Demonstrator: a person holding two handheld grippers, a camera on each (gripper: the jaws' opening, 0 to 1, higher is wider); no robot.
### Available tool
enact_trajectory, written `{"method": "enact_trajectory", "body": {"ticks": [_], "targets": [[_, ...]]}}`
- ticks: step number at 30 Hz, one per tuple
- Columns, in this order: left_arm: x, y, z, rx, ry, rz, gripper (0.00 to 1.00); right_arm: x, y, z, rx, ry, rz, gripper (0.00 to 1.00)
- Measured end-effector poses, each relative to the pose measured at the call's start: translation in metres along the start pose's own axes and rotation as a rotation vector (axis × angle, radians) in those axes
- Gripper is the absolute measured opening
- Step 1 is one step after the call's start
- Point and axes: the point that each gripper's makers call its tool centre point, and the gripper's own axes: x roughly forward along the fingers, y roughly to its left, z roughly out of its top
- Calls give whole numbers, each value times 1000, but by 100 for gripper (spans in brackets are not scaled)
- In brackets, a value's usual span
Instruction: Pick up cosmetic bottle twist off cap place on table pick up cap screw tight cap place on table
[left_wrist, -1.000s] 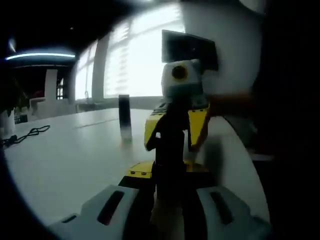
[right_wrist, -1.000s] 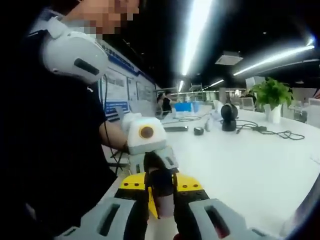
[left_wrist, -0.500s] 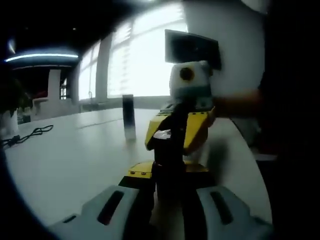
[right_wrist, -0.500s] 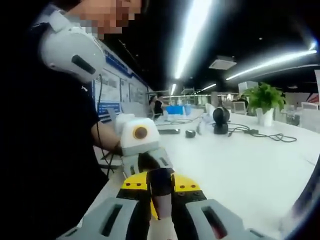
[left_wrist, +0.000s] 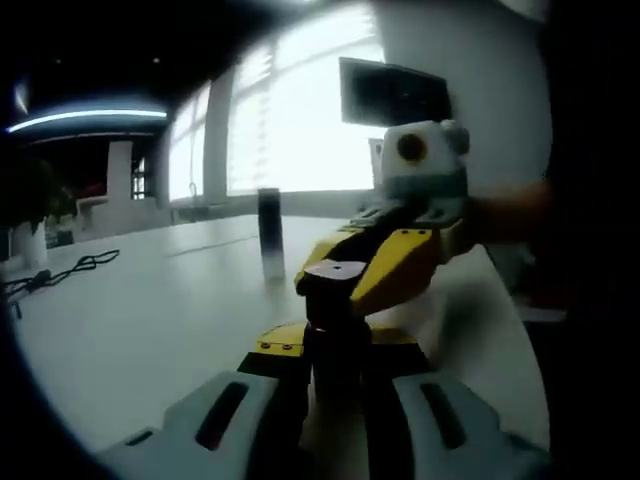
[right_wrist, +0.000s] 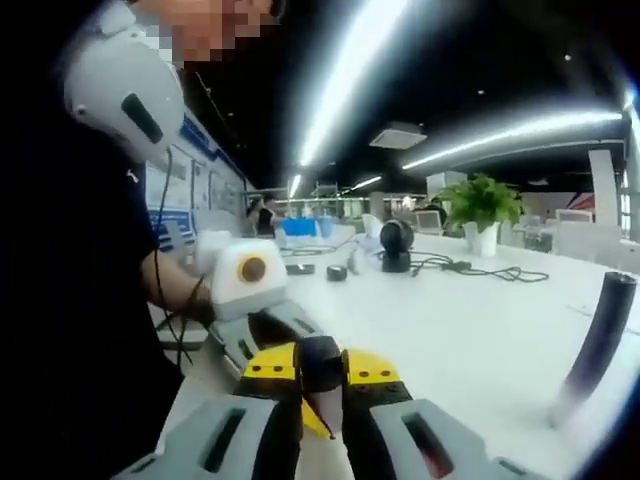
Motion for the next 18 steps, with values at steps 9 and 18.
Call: {"method": "enact_trajectory", "body": {"ticks": [9,18], "targets": [[0,1,0,8,0,20,9,-2,-2,0,12,-13,-112,8],[0,2,0,12,3,33,9,-5,-6,-2,25,-27,-263,8]]}}
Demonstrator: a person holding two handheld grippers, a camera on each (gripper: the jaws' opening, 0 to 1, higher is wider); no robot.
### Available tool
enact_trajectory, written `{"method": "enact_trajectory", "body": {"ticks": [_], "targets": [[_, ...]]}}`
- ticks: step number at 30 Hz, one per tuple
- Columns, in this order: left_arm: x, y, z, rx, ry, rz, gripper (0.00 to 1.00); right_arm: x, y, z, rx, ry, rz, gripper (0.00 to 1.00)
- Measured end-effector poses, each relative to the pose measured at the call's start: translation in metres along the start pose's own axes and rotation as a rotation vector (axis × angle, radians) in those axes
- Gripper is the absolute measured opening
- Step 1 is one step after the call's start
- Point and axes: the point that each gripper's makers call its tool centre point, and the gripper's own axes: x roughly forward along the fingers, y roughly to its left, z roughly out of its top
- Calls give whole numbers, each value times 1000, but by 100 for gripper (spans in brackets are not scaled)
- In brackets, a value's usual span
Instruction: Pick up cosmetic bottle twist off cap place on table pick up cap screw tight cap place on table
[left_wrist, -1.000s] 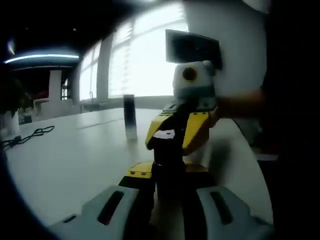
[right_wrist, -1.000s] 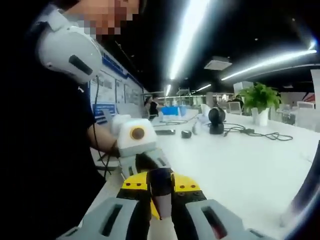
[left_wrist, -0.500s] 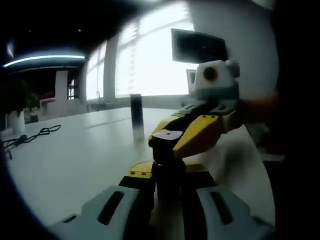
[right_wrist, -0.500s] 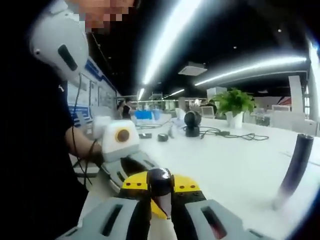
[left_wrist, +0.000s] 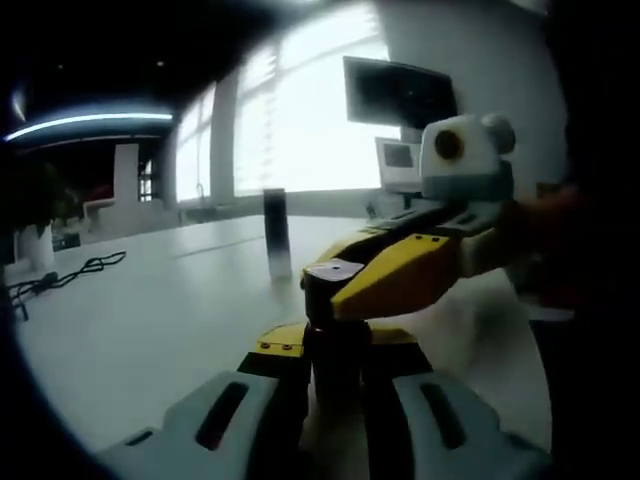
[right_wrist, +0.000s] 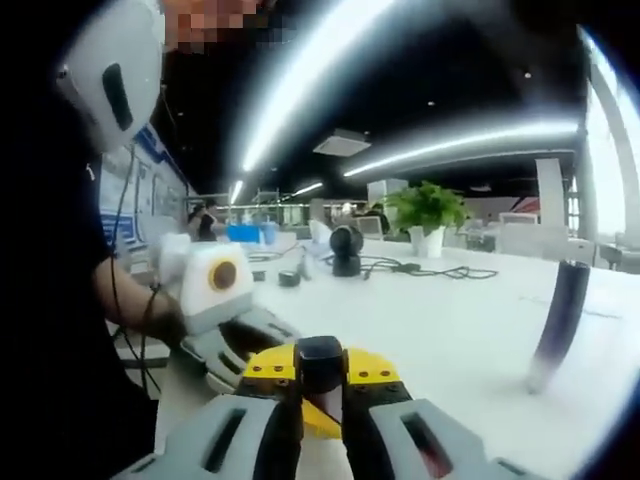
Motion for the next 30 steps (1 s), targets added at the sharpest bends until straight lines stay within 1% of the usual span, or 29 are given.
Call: {"method": "enact_trajectory", "body": {"ticks": [2,4,6,12,16,22,26,27,28,30], "targets": [[0,0,0,0,0,5,9,0,-2,0,9,-4,-37,8],[0,2,0,-2,2,15,9,1,-2,0,15,-4,-56,7],[0,3,0,-4,4,28,9,1,-4,0,17,-2,-96,7],[1,6,-1,0,9,75,9,2,-6,0,6,-2,-197,7],[1,8,-1,2,13,102,9,1,-8,-1,29,-12,-248,7],[1,9,-1,-2,17,124,10,0,-9,-1,30,-16,-313,7],[2,9,-2,-3,18,129,10,-1,-10,-1,28,-13,-379,7],[2,10,-2,-4,18,133,10,-1,-12,-1,23,-15,-405,7],[2,10,-2,-6,19,137,10,-2,-13,-2,51,-21,-433,7],[3,11,-2,-11,20,145,10,-2,-13,-1,30,-18,-465,6]]}}
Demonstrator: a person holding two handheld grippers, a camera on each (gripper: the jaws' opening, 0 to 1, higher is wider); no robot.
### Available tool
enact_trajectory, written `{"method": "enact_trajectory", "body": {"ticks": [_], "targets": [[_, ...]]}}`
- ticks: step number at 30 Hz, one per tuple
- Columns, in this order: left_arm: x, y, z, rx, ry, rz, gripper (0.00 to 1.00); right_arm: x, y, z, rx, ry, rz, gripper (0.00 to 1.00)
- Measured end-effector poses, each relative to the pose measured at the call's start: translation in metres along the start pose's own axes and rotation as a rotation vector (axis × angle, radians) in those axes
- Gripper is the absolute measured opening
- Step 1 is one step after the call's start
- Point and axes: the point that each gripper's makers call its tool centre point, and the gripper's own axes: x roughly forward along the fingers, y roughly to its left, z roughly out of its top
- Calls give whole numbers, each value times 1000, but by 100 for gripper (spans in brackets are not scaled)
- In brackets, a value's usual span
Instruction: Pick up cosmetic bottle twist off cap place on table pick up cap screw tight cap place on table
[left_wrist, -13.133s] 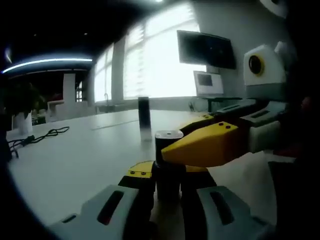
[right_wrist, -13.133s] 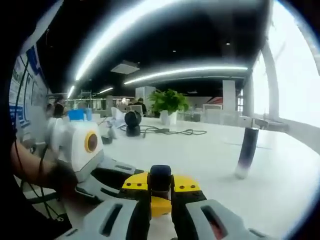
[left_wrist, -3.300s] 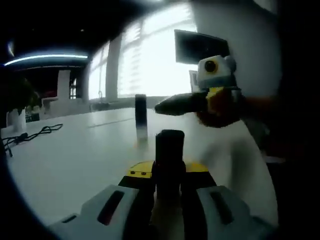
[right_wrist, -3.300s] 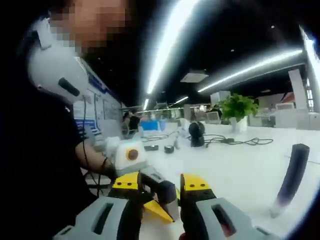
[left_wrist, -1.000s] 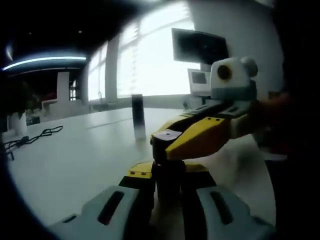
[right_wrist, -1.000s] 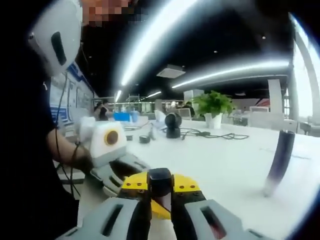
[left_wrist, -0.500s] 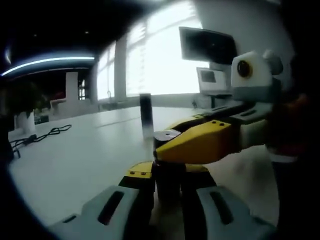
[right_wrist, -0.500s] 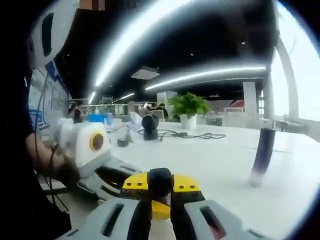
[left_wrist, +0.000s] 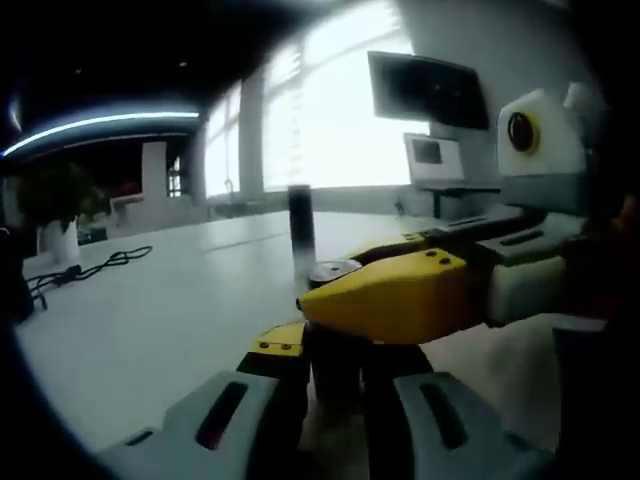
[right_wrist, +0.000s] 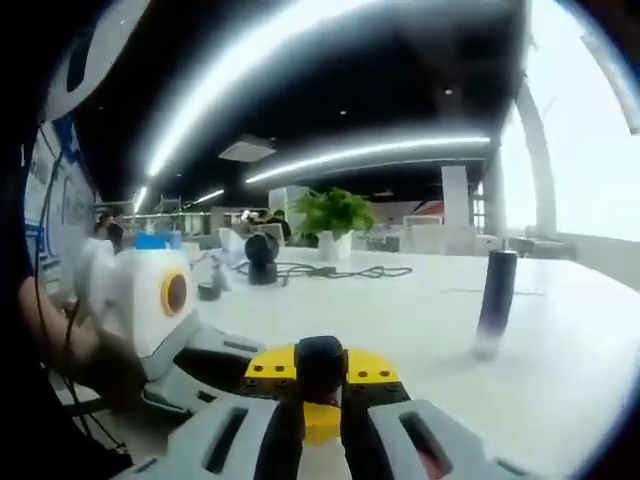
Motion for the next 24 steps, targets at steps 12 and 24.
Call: {"method": "enact_trajectory", "body": {"ticks": [12,24], "targets": [[-1,7,-1,-14,8,73,10,3,2,1,-9,-10,-122,6],[0,9,-1,-10,5,74,10,3,-1,1,22,-31,-100,9]]}}
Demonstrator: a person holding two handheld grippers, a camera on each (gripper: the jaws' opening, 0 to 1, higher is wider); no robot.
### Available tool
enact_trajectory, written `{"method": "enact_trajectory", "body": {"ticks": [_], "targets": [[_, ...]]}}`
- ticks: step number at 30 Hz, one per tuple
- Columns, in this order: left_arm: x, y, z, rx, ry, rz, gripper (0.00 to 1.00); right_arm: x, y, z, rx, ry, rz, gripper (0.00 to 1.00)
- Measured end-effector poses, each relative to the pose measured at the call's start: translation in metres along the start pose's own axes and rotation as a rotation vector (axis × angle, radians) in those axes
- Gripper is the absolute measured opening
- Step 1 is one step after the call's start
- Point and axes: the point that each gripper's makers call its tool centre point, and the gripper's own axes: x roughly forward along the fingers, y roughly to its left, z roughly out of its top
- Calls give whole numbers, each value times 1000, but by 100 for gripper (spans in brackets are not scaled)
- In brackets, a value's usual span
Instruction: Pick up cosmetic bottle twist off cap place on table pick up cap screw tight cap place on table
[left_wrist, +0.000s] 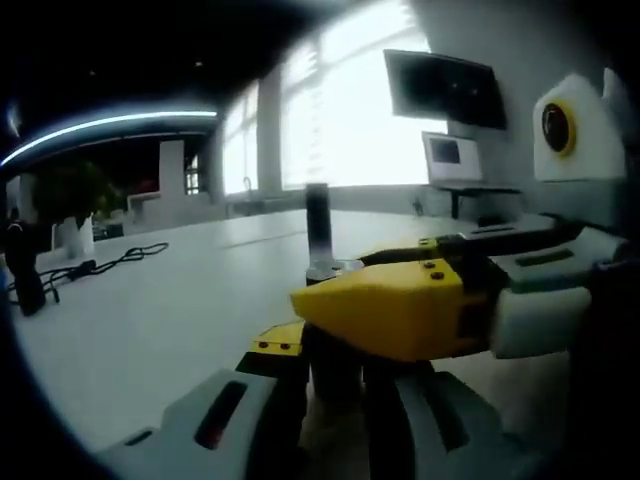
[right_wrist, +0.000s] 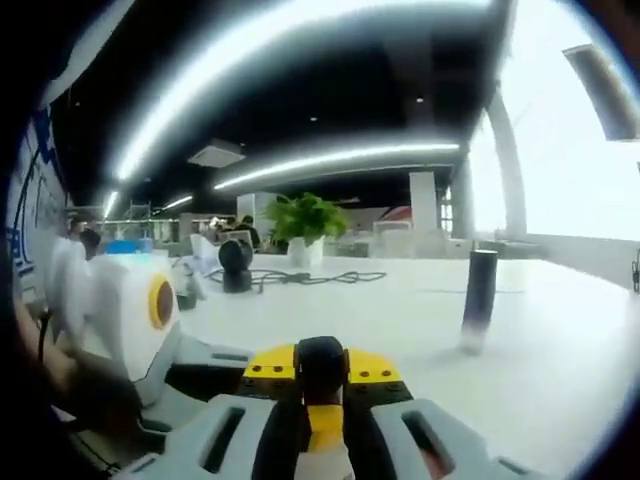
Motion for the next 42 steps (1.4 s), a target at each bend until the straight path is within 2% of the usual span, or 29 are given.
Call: {"method": "enact_trajectory", "body": {"ticks": [3,4,5,6,7,9,10,11,13,14,15,17,18,19,21,22,23,27,32,37,39,42], "targets": [[0,-1,0,2,1,-29,10,-2,3,-2,40,20,91,12],[1,-1,0,7,2,-47,10,-3,6,2,100,-4,140,15],[1,-2,0,-3,4,-64,10,-5,3,7,156,-32,159,19],[1,-4,-1,-24,14,-93,10,-7,5,12,166,-59,216,22],[2,-5,-1,-34,19,-110,10,-10,4,14,169,-58,267,23],[2,-4,-1,-22,17,-129,10,-14,-3,20,154,-77,327,24],[1,-6,-1,-26,18,-152,10,-18,-2,22,135,-74,400,25],[0,-8,-2,-23,16,-172,10,-18,-13,24,98,-71,419,26],[-2,-15,-1,-23,13,-208,10,-22,-18,26,48,-50,513,25],[-4,-20,-1,-24,11,-223,10,-21,-22,28,21,-51,524,24],[-5,-26,-1,-11,8,-240,10,-26,-19,29,26,-34,613,23],[-7,-33,-1,-7,1,-254,10,-27,-20,36,31,-45,695,24],[-8,-37,0,0,-2,-264,10,-32,-15,37,31,-39,766,24],[-9,-38,0,13,-9,-270,10,-31,-13,37,21,-38,797,25],[-9,-37,1,20,-12,-274,10,-38,-3,40,59,-32,912,26],[-10,-38,1,26,-16,-279,10,-35,-3,41,46,-41,924,26],[-10,-38,2,32,-20,-282,10,-37,1,36,34,-14,973,25],[-12,-42,2,30,-21,-308,10,-31,13,16,-89,50,1060,25],[-11,-44,2,-2,-12,-323,10,-27,26,9,-91,85,1125,20],[-12,-48,2,9,-20,-346,10,-29,34,-3,-97,123,1183,18],[-13,-48,2,18,-23,-353,10,-32,37,-3,-92,121,1205,13],[-14,-49,2,18,-22,-361,10,-32,40,-3,-100,106,1217,13]]}}
